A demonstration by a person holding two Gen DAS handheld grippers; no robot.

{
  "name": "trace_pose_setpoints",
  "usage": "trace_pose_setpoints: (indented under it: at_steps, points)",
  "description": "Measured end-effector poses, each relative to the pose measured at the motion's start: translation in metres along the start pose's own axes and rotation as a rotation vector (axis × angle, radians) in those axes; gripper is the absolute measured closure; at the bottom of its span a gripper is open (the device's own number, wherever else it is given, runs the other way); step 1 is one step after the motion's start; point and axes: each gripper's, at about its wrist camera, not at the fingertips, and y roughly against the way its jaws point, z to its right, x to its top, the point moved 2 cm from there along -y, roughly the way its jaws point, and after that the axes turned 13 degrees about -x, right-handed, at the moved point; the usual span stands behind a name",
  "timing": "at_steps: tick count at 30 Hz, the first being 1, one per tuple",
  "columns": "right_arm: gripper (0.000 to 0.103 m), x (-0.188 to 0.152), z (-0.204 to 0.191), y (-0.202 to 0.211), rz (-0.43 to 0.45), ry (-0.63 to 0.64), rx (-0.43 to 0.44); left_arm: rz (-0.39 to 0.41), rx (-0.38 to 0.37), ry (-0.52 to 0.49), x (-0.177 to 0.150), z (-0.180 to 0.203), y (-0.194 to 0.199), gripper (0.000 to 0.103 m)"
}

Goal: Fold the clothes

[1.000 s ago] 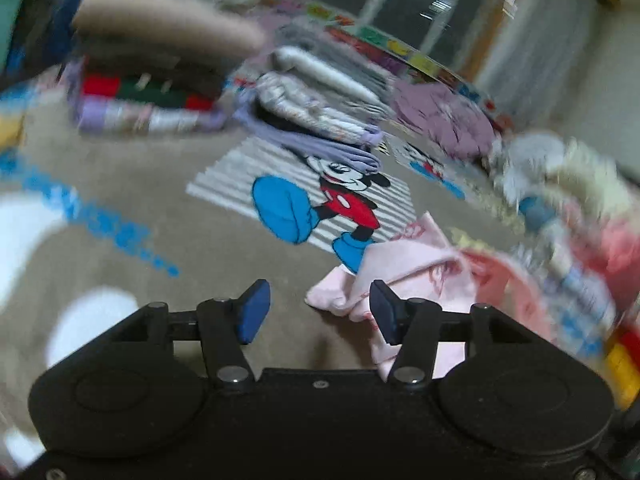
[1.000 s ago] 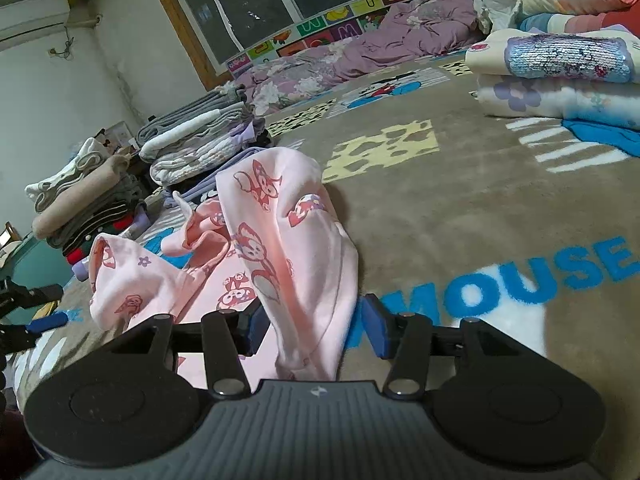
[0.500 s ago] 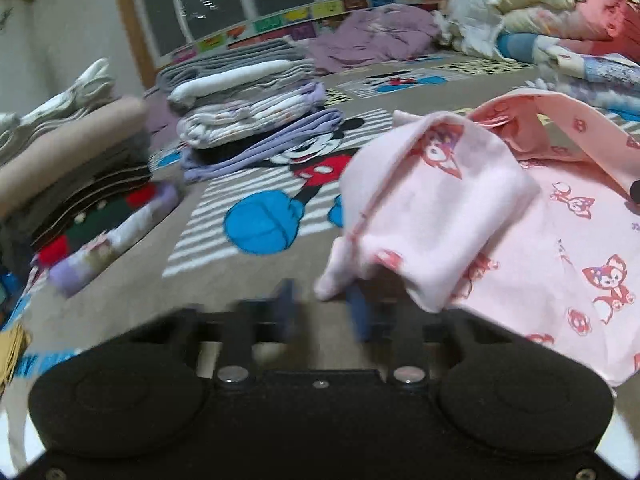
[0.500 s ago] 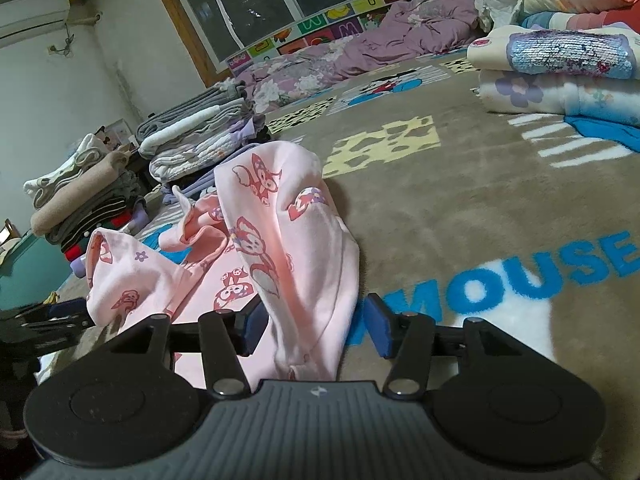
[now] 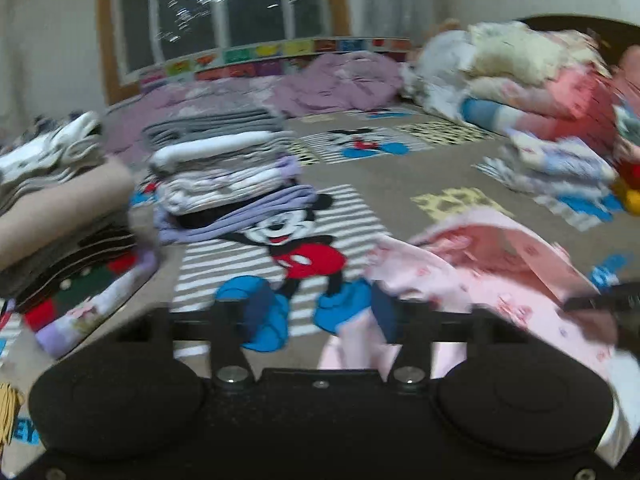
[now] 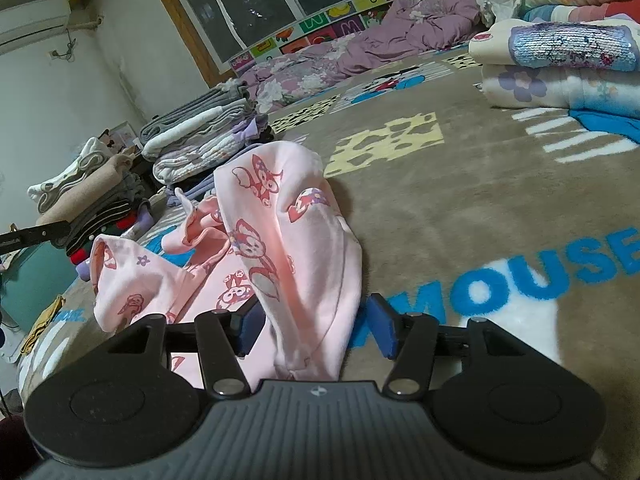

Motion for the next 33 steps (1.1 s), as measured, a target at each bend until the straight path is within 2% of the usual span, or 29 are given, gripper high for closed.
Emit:
trace_pose_setpoints:
  at_steps: [3,5,9,10,11,12,13,17,19,22,24,26,27,28,30,31,33]
  points:
    - [0.046,0.000,0.000,0.000,-0.001,-0.002,0.000,-0.040,-0.010,-0.016,-0.019,0.010,-0.009,0.048]
    - [0.046,0.001,-0.001,0.000,-0.001,-0.002,0.000,-0.065,0.009,-0.001,-0.031,0.008,-0.020,0.061]
    - [0.046,0.000,0.000,0.000,0.000,0.000,0.001,-0.101,0.026,-0.008,-0.046,0.006,-0.037,0.066]
    - [0.046,0.000,0.000,0.000,0.000,0.000,0.001,-0.105,0.029,-0.011,-0.048,0.005,-0.039,0.073]
    - [0.046,0.000,0.000,0.000,0.000,0.001,0.000,-0.106,0.037,-0.011,-0.049,0.003,-0.041,0.090]
    - [0.045,0.000,0.000,-0.001,0.000,0.002,0.000,-0.107,0.047,0.000,-0.047,0.001,-0.041,0.099]
    - [0.045,0.000,-0.001,-0.001,0.000,0.003,-0.001,-0.100,0.062,0.010,-0.044,-0.002,-0.038,0.100]
    - [0.045,0.000,-0.001,-0.001,-0.001,0.003,-0.002,-0.097,0.065,0.018,-0.017,-0.003,-0.006,0.101]
    - [0.045,0.001,0.000,-0.001,-0.002,-0.002,0.001,-0.114,0.031,-0.009,0.005,0.000,0.018,0.101]
    - [0.045,0.001,0.001,-0.001,-0.004,-0.007,0.003,-0.194,-0.044,-0.063,0.031,-0.002,0.032,0.101]
    - [0.045,0.001,0.000,-0.001,-0.005,-0.006,0.000,-0.290,-0.109,-0.102,0.041,-0.009,0.023,0.101]
    - [0.045,0.002,-0.001,-0.002,-0.005,-0.006,-0.003,-0.397,-0.138,-0.143,0.048,-0.022,-0.002,0.101]
    - [0.044,0.002,-0.002,-0.002,-0.005,-0.005,-0.005,-0.428,-0.128,-0.144,0.052,-0.032,-0.021,0.099]
    - [0.043,0.002,-0.002,-0.002,-0.003,-0.002,-0.008,-0.454,-0.111,-0.143,0.055,-0.042,-0.040,0.090]
    - [0.043,0.001,-0.005,-0.003,-0.002,0.006,-0.015,-0.399,0.059,-0.077,0.060,-0.071,-0.070,0.080]
    - [0.042,0.001,-0.005,-0.003,-0.001,0.009,-0.017,-0.396,0.073,-0.025,0.059,-0.080,-0.078,0.079]
    - [0.042,0.002,-0.005,-0.004,0.000,0.010,-0.019,-0.336,0.100,0.022,0.052,-0.083,-0.082,0.079]
